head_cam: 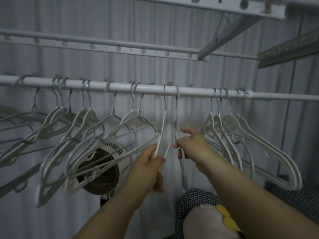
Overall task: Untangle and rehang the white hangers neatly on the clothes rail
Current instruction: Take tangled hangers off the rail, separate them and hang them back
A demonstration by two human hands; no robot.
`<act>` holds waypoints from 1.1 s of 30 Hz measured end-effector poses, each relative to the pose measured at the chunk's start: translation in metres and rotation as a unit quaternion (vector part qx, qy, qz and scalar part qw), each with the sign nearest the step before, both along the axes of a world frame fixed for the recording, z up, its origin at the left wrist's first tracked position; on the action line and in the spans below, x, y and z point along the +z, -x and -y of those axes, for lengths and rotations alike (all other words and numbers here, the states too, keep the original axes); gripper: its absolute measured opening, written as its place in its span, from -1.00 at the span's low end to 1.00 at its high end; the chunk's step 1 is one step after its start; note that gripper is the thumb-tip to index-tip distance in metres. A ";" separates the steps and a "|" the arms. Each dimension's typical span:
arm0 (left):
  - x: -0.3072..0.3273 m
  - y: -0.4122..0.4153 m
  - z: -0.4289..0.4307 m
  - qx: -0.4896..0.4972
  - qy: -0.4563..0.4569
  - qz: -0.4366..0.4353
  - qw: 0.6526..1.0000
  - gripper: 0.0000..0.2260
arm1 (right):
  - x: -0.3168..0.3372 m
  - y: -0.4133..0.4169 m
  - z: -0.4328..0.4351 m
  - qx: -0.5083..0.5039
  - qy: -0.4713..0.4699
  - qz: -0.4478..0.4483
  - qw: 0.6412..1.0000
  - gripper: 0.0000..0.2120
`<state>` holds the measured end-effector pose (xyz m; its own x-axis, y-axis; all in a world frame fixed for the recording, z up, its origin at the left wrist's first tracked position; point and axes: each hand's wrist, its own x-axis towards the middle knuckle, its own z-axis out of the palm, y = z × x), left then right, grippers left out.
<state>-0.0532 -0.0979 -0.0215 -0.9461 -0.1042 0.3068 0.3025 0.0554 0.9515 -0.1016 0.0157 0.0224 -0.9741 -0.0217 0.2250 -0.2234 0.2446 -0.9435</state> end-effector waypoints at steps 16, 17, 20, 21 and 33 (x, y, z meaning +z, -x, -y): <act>0.022 0.010 -0.033 0.088 -0.026 -0.003 0.996 -0.76 | 0.012 0.001 -0.064 0.009 0.021 -0.020 1.000 -0.53; 0.023 0.007 -0.034 0.091 -0.025 -0.013 0.995 -0.76 | 0.013 0.001 -0.065 0.012 0.015 -0.022 1.000 -0.54; 0.015 -0.004 -0.034 0.118 -0.004 -0.052 0.992 -0.82 | 0.012 -0.002 -0.069 0.018 -0.029 -0.043 0.998 -0.58; 0.011 -0.008 -0.034 0.127 0.005 -0.064 0.990 -0.83 | 0.011 -0.004 -0.070 0.005 -0.060 -0.076 0.995 -0.61; -0.020 -0.095 -0.005 0.274 0.151 -0.135 0.940 -0.73 | 0.022 -0.038 -0.050 0.042 -0.226 -0.357 0.905 -0.65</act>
